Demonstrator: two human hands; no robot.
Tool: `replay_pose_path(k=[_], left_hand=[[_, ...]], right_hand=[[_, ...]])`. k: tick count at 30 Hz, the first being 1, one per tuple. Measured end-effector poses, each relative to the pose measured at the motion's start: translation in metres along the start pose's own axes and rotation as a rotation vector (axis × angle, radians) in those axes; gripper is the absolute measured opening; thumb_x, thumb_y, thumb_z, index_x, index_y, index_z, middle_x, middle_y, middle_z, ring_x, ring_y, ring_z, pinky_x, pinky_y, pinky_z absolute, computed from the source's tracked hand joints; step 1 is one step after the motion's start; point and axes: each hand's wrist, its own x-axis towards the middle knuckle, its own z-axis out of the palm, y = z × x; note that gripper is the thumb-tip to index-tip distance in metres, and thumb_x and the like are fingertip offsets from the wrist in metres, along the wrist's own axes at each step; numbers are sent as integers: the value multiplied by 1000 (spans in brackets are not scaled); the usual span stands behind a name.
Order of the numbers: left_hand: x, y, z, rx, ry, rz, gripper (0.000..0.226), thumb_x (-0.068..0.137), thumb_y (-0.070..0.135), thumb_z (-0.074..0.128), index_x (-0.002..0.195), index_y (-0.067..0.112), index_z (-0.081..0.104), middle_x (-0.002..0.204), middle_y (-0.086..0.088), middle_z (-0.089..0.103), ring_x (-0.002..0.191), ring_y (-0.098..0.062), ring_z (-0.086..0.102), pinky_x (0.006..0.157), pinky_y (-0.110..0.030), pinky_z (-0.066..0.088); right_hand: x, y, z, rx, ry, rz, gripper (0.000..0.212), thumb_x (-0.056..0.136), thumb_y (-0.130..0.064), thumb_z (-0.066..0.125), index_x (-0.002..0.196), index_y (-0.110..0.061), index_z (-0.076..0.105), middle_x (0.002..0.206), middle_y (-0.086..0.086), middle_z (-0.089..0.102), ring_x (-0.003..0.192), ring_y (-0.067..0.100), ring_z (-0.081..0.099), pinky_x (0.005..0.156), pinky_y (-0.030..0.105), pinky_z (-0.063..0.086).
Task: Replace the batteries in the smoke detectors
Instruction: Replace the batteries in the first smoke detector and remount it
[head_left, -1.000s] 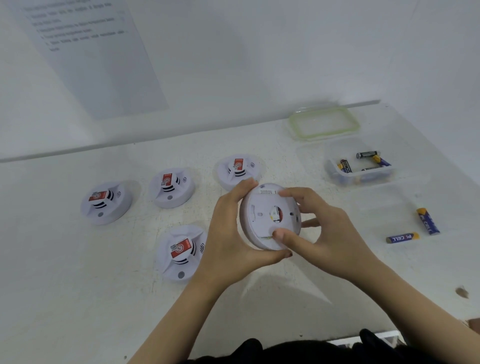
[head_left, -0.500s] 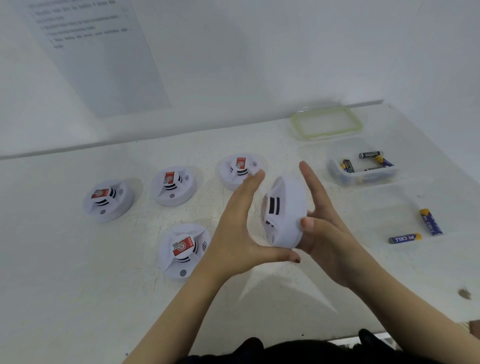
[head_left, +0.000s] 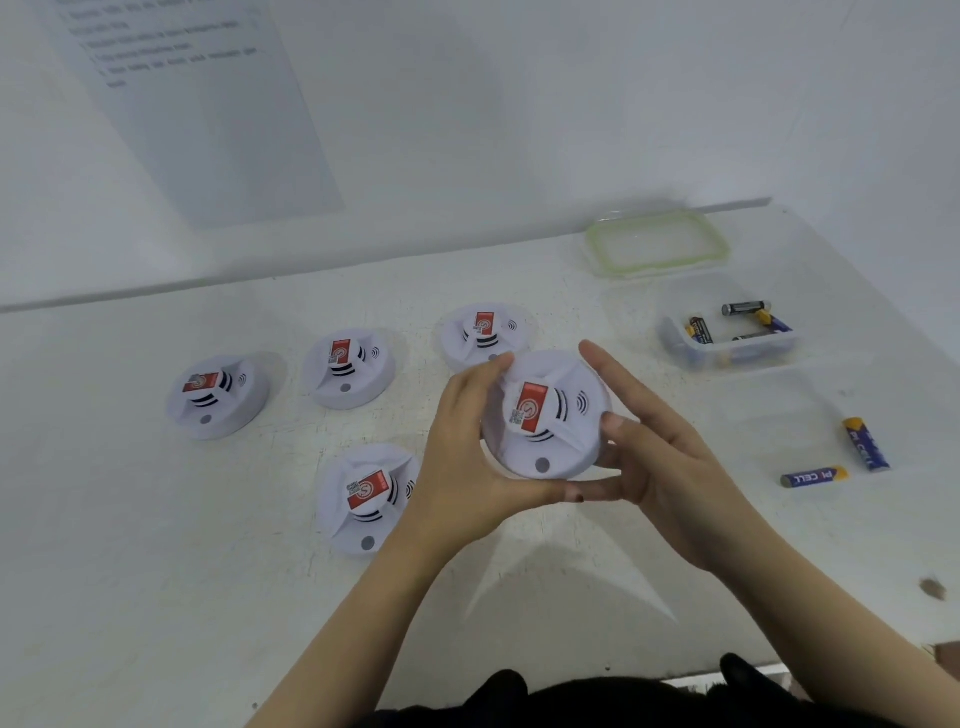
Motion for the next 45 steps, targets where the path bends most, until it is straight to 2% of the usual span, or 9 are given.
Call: replay_pose_path(k=[2, 6, 11, 14, 22, 29, 32, 36, 45], left_hand=[[-1, 0, 1, 11, 5, 1, 110, 44, 46, 89, 140, 21, 39, 132, 15, 42, 122, 11, 37, 99, -11, 40], [-5, -5, 2, 40, -28, 14, 114, 47, 44, 91, 143, 15, 38, 135, 8, 40, 125, 12, 33, 101, -5, 32], [-11, -11, 1, 19, -33, -27, 102, 58, 39, 89, 145, 24, 38, 141, 14, 45, 132, -5, 40, 105, -33, 44], [-16, -12, 3, 4, -10, -47, 102, 54, 42, 88, 143, 28, 40, 137, 21, 47, 130, -7, 43, 103, -38, 45], [-24, -19, 10, 52, 52, -59, 99, 57, 40, 89, 142, 22, 41, 137, 15, 48, 129, -2, 41, 104, -29, 44], [-27, -23, 12, 38, 56, -23, 91, 59, 54, 78, 137, 42, 33, 138, 23, 44, 130, -1, 40, 105, -17, 39], [-29, -27, 14, 45, 50, -18, 98, 58, 48, 84, 142, 32, 36, 140, 16, 45, 131, -1, 39, 105, -17, 37], [-29, -29, 15, 42, 42, -30, 99, 58, 38, 90, 143, 18, 41, 139, 11, 48, 132, -4, 40, 106, -17, 36], [-31, -28, 15, 50, 36, -42, 98, 59, 37, 90, 142, 25, 39, 139, 15, 47, 131, 0, 39, 105, -12, 34]], right_hand=[[1, 2, -1, 6, 13, 17, 46, 100, -9, 35, 133, -39, 47, 124, -7, 63, 103, 28, 66, 69, 42, 57], [3, 7, -2, -30, -3, 46, 57, 82, -19, 56, 135, -39, 44, 120, 2, 66, 101, 27, 66, 70, 39, 57], [4, 14, -4, -40, 0, 89, 83, 67, -2, 72, 136, -38, 42, 118, 4, 66, 102, 24, 67, 71, 36, 57], [3, 17, -2, -51, 1, 100, 85, 64, 3, 73, 134, -37, 44, 117, 4, 66, 101, 22, 67, 70, 32, 56], [4, 20, 0, -72, 24, 100, 81, 72, 20, 65, 131, -34, 47, 111, 7, 68, 97, 23, 68, 65, 33, 57], [3, 27, -2, -70, 21, 108, 85, 66, 13, 73, 131, -35, 48, 116, 7, 66, 102, 24, 66, 69, 36, 57], [2, 28, -3, -65, 32, 112, 83, 63, 5, 72, 131, -36, 49, 115, 6, 67, 102, 22, 66, 70, 32, 56], [1, 30, -4, -72, 27, 105, 84, 66, 13, 73, 131, -35, 49, 115, 6, 67, 102, 22, 66, 70, 32, 56], [0, 29, -4, -97, 18, 100, 83, 67, 11, 73, 131, -36, 48, 112, 0, 68, 102, 17, 66, 70, 30, 56]])
